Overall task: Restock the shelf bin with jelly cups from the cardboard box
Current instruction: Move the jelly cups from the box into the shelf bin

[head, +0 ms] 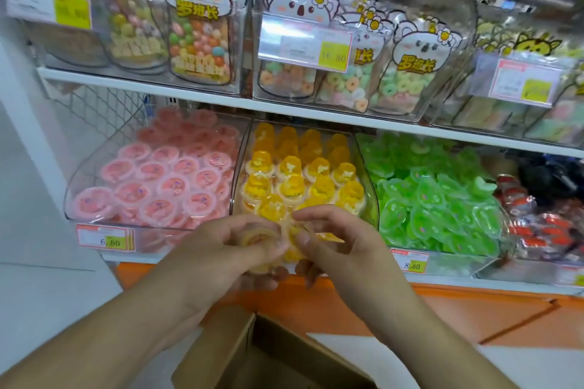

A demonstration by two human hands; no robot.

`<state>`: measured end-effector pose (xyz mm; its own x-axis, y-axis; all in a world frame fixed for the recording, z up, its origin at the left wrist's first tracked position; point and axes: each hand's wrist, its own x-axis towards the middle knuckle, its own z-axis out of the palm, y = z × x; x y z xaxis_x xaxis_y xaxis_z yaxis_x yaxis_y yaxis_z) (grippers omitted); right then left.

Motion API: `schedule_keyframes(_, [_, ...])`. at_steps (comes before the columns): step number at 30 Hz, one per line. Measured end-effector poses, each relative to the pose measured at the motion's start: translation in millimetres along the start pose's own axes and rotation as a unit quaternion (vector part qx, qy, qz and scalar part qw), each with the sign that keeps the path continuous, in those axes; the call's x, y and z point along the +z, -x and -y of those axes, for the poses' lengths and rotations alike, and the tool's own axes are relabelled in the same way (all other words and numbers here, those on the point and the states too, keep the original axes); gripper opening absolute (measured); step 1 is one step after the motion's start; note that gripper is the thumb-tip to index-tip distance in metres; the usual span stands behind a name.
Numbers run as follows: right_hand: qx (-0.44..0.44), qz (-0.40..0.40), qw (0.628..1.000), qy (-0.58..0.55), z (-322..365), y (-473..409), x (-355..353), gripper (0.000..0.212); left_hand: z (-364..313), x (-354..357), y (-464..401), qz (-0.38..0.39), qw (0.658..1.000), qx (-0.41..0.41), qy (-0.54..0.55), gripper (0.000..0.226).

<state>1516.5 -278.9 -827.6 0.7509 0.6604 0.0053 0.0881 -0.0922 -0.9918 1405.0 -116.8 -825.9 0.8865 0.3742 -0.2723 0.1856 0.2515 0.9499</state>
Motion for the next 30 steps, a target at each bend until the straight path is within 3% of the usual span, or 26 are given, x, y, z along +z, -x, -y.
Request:
schedule_keyframes(5, [0.001,0.013,0.996,0.086,5,-3,-2,0.043,-4,-1,-12,-0.018,1.0,0.015,0.013,0.026])
schedule_keyframes(9, [-0.018,-0.022,0.993,0.116,9,-12,-8,0.036,-10,1,-17,0.006,0.999,0.034,-0.009,0.029])
schedule_keyframes(13, [-0.095,-0.118,0.964,0.219,12,-40,-28,0.034,-21,-4,-27,0.005,0.99,0.077,-0.117,0.053])
schedule_keyframes(17, [-0.103,-0.181,0.932,0.298,10,-86,-51,0.036,-28,-10,-42,-0.044,0.984,0.13,-0.116,0.043])
schedule_keyframes(30, [-0.106,-0.213,0.875,0.423,-9,-193,-77,0.026,-29,-16,-80,-0.084,0.977,0.187,-0.062,0.038])
